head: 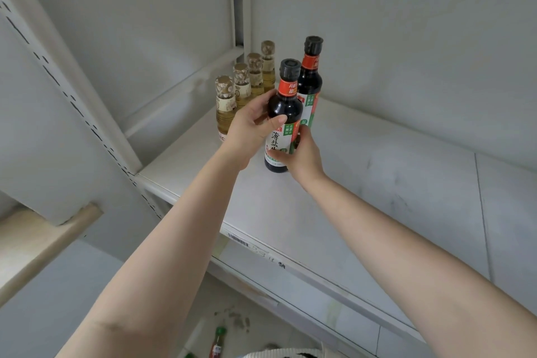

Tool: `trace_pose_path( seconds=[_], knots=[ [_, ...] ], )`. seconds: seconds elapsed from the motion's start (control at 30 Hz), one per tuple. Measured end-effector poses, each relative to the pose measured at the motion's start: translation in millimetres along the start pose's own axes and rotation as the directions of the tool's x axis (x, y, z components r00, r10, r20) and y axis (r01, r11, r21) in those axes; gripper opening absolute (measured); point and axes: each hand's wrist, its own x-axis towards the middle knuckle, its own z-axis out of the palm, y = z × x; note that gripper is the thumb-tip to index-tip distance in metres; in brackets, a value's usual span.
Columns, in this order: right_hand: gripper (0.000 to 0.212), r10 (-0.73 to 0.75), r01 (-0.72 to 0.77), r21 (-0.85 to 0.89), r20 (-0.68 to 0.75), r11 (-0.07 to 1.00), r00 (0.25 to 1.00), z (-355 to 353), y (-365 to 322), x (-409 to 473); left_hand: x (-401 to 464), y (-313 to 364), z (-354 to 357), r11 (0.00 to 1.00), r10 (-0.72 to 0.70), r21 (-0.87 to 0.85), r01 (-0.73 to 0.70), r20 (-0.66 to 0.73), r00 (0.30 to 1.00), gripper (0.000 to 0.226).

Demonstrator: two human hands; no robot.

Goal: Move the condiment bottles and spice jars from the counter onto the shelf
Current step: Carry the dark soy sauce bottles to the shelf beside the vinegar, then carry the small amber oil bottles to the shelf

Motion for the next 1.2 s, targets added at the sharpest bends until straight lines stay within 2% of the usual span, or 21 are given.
trace_pose_path(
  seconds=[0.1,0.2,0.33,0.4,0.47,0.57,0.63,0.7,0.8,0.93,1.07,1.2],
  knots=[
    [0.066,0.008,-0.007,-0.016,0.013,1.0,1.0,-3.5,2.8,-5.3,-7.3,-5.4,4.9,1.0,0.017,0.011,-0.017,-0.03,0.999,0.064],
    [0.071,0.039,-0.039,-0.018,-0.011,0.999,0.999,-10.8,9.1,-16.4,-20.3,-16.9,9.7,1.0,-0.005,0.028,0.009,-0.123,0.992,0.056],
    [0.066,0.095,-0.097,-0.043,-0.044,0.994,0.995,-30.8,27.4,-38.0,-56.8,-39.2,20.0,0.978,-0.165,0.057,0.2,-0.37,0.914,0.036],
    [0.061,0.114,-0.117,-0.037,-0.082,0.992,0.99,-49.8,40.3,-53.4,-75.1,-43.5,34.8,0.969,-0.166,0.109,0.221,-0.377,0.911,0.031],
    [0.055,0.124,-0.132,-0.053,-0.132,0.99,0.983,-73.4,53.7,-73.6,-84.9,-42.6,58.5,0.967,-0.127,0.176,0.184,-0.292,0.948,0.03],
    [0.052,0.15,-0.181,-0.118,-0.236,0.976,0.96,-112.9,75.0,-110.4,-89.3,-36.0,105.4,0.959,-0.048,0.276,0.061,-0.053,0.997,0.031],
    [0.053,0.166,-0.228,-0.171,-0.316,0.958,0.934,-141.5,88.4,-139.9,-91.9,-30.0,141.8,0.936,0.003,0.349,-0.044,0.117,0.993,0.035],
    [0.053,0.177,-0.279,-0.217,-0.396,0.935,0.901,-170.9,100.6,-175.1,-100.1,-24.3,180.1,0.889,0.044,0.424,-0.171,0.291,0.956,0.04],
    [0.052,0.21,-0.379,-0.262,-0.502,0.887,0.839,-211.6,116.2,-236.5,-129.1,-16.9,235.3,0.8,0.09,0.469,-0.373,0.521,0.849,0.045],
    [0.052,0.258,-0.524,-0.268,-0.638,0.809,0.726,-254.6,134.6,-334.6,-197.4,-15.5,304.8,0.71,0.134,0.382,-0.592,0.752,0.646,0.047],
    [0.051,0.304,-0.668,-0.217,-0.762,0.712,0.571,-283.8,152.1,-451.7,-288.8,-16.1,368.8,0.609,0.147,0.225,-0.761,0.91,0.387,0.053],
    [0.052,0.371,-0.81,-0.138,-0.837,0.569,0.403,-293.9,166.0,-577.3,-393.0,-14.7,412.8,0.559,0.165,0.037,-0.828,0.974,0.155,0.05]
  ],
)
